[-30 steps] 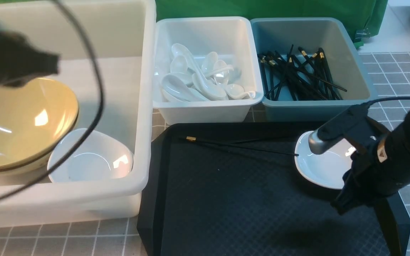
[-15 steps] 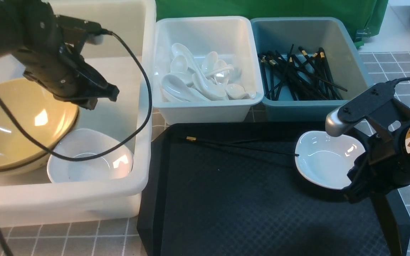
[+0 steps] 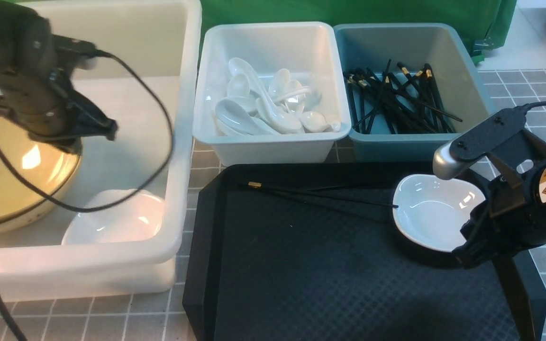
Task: On grey table put chopsticks spoon bowls plates into blue grey white boxes.
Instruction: 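Reach for and grasp the small white dish on the black tray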
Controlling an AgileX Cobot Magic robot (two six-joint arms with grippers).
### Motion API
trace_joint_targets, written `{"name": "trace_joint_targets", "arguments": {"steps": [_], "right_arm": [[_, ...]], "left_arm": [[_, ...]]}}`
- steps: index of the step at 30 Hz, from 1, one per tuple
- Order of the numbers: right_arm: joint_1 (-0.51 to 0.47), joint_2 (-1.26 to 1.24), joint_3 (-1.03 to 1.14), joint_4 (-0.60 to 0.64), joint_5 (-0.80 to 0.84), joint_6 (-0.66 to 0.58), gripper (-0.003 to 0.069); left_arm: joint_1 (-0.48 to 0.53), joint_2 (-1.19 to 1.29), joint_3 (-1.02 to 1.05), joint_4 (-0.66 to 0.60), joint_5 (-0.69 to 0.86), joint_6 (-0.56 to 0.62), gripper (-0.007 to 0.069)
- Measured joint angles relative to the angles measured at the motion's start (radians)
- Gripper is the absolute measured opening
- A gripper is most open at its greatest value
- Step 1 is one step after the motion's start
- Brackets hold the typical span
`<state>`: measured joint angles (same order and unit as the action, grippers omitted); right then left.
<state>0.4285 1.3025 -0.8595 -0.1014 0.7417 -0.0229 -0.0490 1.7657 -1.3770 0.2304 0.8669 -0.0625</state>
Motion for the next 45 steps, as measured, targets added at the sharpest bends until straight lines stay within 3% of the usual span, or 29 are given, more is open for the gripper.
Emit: {"name": "trace_joint_targets", "arguments": {"steps": [5, 12, 18, 26, 34, 39, 42, 43, 45], "right_arm": [[-0.003, 0.0, 0.0, 0.0, -0.006, 0.002, 0.0118], [-0.072, 0.083, 0.0, 0.0, -0.128, 0.001, 0.0167], [-0.087, 0.24, -0.024, 0.0, -0.251, -0.03, 0.0139], [-0.046, 0.383, -0.061, 0.034, -0.251, -0.021, 0.0035], [0.071, 0.378, -0.144, 0.138, -0.085, -0.024, 0.0038], [0.023, 0.317, -0.181, 0.09, -0.021, -0.024, 0.0126], [-0.036, 0.306, -0.187, 0.055, -0.025, -0.024, 0.0221], [-0.082, 0.312, -0.189, 0.042, -0.039, -0.024, 0.0309], [-0.107, 0.323, -0.189, 0.037, -0.054, -0.024, 0.0357]], "left_arm": [[-0.037, -0.098, 0.0, -0.081, 0.0, 0.041, -0.0008], [-0.222, -0.4, 0.014, -0.198, 0.033, 0.093, -0.0008], [-0.346, -0.655, 0.167, -0.219, 0.014, 0.101, -0.0008], [-0.359, -0.931, 0.535, -0.204, -0.012, 0.031, -0.0008], [-0.359, -1.038, 0.806, -0.199, -0.116, -0.001, -0.0008], [-0.359, -1.046, 0.888, -0.196, -0.176, -0.002, -0.0008], [-0.359, -1.046, 0.913, -0.197, -0.217, -0.002, -0.0008], [-0.359, -1.046, 0.919, -0.203, -0.235, -0.002, -0.0008], [-0.359, -1.046, 0.921, -0.205, -0.246, -0.002, -0.0008]]}}
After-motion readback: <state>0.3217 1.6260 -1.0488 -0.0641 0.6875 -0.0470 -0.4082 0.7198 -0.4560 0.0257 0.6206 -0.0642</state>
